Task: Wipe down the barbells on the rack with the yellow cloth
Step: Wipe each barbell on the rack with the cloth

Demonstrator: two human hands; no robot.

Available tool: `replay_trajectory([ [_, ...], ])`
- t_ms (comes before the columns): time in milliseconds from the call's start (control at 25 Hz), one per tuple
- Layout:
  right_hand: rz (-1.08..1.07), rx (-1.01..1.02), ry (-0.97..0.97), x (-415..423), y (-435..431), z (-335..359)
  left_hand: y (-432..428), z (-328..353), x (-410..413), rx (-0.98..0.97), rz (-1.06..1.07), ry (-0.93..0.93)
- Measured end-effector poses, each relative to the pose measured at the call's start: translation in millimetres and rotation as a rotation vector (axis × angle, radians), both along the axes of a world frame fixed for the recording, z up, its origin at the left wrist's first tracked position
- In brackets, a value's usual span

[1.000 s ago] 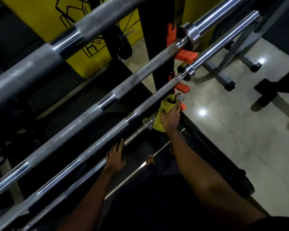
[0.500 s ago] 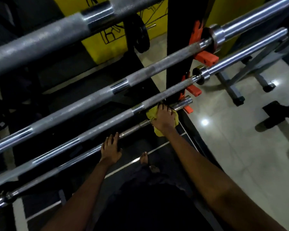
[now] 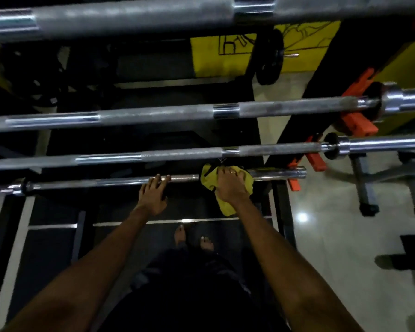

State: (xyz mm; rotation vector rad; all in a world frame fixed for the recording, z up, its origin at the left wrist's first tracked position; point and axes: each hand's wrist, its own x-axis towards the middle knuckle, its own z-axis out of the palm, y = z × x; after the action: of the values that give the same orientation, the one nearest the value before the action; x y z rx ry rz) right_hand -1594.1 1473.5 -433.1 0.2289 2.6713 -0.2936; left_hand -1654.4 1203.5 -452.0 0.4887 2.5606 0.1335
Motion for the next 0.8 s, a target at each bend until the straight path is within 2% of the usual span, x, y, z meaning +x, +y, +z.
replay_trajectory([
  [160,0.131,-0.044,0.003,-9,17,8,-22,4,-3,-0.069,-0.026,-0.007],
  [400,0.224,-0.217,0.007,-23,-58,-11,-50,9,-2,-0.046,0.118,-0.042],
  [480,0.266,-0.184,0.019,-29,-60,-21,-67,12,-6,-0.059,0.127,-0.056],
  [640,0.18,-0.055,0.045,-24,-40,-33,-102,14,-18,-0.052,0.197,-0.063],
  [800,0.052,0.0,0.059,-29,-84,-36,-114,1,-17,0.038,0.198,-0.04],
])
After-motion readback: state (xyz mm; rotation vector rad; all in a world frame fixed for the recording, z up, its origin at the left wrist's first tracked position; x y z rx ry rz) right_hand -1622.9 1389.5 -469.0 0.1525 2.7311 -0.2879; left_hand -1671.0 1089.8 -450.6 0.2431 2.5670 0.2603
